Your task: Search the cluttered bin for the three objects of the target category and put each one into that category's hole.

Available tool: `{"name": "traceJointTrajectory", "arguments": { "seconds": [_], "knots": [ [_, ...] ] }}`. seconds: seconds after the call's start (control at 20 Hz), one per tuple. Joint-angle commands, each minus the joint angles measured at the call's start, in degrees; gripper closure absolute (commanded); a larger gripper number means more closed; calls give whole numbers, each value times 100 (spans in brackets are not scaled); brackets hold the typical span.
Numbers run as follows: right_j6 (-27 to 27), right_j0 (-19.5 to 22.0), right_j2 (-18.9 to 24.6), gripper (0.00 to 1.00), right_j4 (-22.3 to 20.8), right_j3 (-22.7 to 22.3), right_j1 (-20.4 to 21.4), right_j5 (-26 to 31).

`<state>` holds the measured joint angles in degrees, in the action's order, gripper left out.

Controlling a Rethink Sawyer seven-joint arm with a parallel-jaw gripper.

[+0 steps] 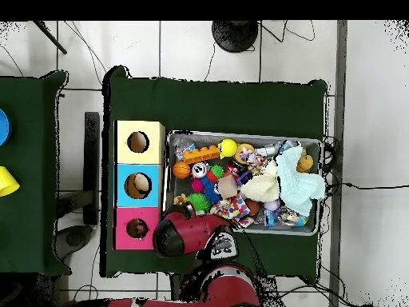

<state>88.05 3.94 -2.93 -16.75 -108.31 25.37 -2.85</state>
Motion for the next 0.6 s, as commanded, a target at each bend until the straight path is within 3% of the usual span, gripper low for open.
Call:
{"name": "traceJointTrajectory", "arguments": {
  "seconds": [0.05, 0.2, 0.4, 0.6],
  "knots": [
    [978, 18, 188, 100, 148, 588, -392, -448],
    [966, 83, 261, 100, 148, 370, -37, -173],
    [967, 126, 335, 100, 222, -164, 835, 432],
    [935, 108, 327, 100, 326, -537, 1452, 956]
  ]
}}
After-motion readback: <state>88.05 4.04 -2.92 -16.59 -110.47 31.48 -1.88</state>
